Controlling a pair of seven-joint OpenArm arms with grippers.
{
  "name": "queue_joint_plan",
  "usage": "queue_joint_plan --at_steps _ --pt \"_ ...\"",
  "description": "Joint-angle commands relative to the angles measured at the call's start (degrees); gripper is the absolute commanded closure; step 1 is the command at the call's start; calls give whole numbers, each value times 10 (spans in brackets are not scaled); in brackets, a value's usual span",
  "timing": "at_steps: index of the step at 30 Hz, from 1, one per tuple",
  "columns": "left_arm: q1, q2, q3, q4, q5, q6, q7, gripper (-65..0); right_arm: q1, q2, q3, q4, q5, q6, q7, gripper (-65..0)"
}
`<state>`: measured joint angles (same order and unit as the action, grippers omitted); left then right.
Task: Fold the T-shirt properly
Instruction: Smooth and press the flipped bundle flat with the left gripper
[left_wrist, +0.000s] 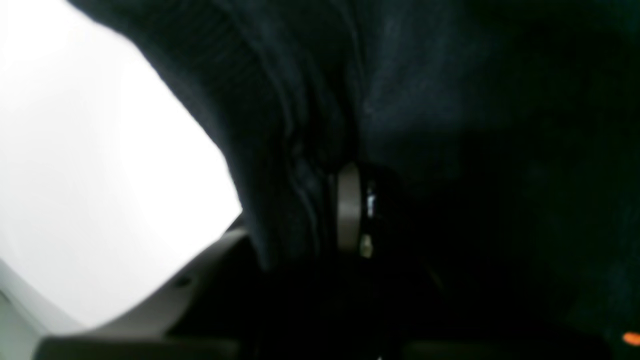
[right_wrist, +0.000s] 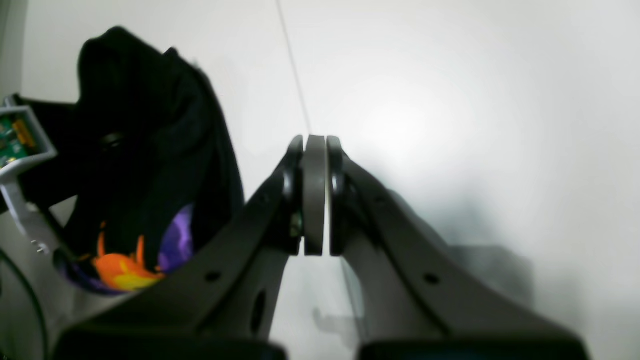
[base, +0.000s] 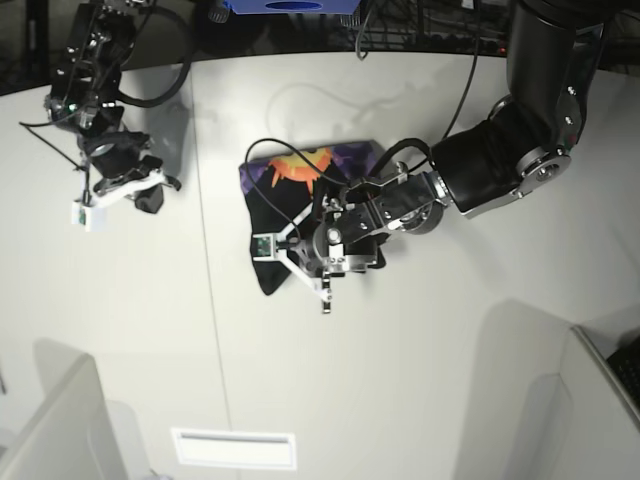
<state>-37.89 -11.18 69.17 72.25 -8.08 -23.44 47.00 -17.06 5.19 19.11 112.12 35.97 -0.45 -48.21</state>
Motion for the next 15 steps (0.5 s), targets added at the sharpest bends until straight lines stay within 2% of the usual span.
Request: queue_joint_plan --at_steps 1,4,6,9,11,15 --pt "-4 12 2 3 -6 -32 -7 0 4 6 3 10 3 2 14 0" --pt "3 29 2 3 41 -94 -7 0 4 6 3 -2 3 1 13 0" --pt "8 37 2 3 83 -105 -7 0 4 6 3 -17 3 1 13 0" --pt "20 46 -3 3 112 -133 -8 0 3 5 3 -28 3 1 15 0" --pt "22 49 -4 1 115 -145 -6 0 1 1 3 -28 3 1 15 0" --pt "23 47 -13 -2 113 -144 -3 0 0 1 3 -28 3 1 16 0"
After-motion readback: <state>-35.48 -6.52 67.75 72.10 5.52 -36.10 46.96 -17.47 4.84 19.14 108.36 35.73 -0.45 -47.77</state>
